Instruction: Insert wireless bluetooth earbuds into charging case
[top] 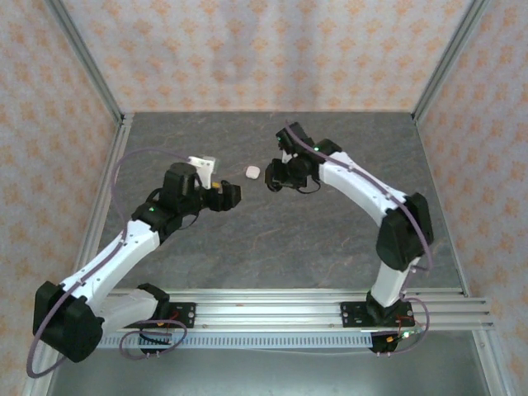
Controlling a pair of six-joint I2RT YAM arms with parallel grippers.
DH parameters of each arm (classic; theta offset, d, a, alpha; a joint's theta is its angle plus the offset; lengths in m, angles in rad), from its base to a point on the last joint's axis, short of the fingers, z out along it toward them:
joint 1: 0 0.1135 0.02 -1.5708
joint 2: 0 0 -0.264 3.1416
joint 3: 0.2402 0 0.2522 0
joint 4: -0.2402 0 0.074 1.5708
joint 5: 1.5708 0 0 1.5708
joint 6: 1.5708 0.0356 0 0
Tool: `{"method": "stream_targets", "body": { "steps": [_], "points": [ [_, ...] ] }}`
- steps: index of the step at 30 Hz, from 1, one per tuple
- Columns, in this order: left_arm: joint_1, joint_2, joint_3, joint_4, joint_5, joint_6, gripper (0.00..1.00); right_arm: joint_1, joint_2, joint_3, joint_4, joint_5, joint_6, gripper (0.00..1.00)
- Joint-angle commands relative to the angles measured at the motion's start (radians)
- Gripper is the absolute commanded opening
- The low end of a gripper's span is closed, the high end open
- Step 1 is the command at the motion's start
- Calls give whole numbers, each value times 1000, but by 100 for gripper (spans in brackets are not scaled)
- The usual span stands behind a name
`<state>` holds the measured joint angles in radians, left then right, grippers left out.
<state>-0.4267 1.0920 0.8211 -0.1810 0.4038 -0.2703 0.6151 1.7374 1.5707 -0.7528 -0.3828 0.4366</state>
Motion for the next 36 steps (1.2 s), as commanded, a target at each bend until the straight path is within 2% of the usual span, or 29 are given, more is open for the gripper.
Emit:
{"method": "stream_targets", "body": {
  "steps": [1,4,11,17,23,28,32,36],
  "points": [
    [-70,19,38,163,-13,36,81,-6,-101,-34,97,-37,149,36],
    [-89,41,24,294,19,17,81,-11,-168,-70,151,-42,204,38],
    [-101,100,35,456,70,-7,76,-26,-237,-109,214,-94,288,38],
    [-119,160,71,490,105,-16,69,-27,-270,-120,237,-103,318,38],
    [-126,226,118,495,91,-51,58,-28,-287,-125,244,-119,335,37],
    [-127,275,167,516,92,-73,52,-27,-303,-142,261,-137,356,37],
    [-127,302,197,509,102,-76,39,-28,-319,-156,273,-142,371,37],
    [-126,307,207,504,113,-78,20,-27,-333,-158,270,-133,369,38]
  ]
}}
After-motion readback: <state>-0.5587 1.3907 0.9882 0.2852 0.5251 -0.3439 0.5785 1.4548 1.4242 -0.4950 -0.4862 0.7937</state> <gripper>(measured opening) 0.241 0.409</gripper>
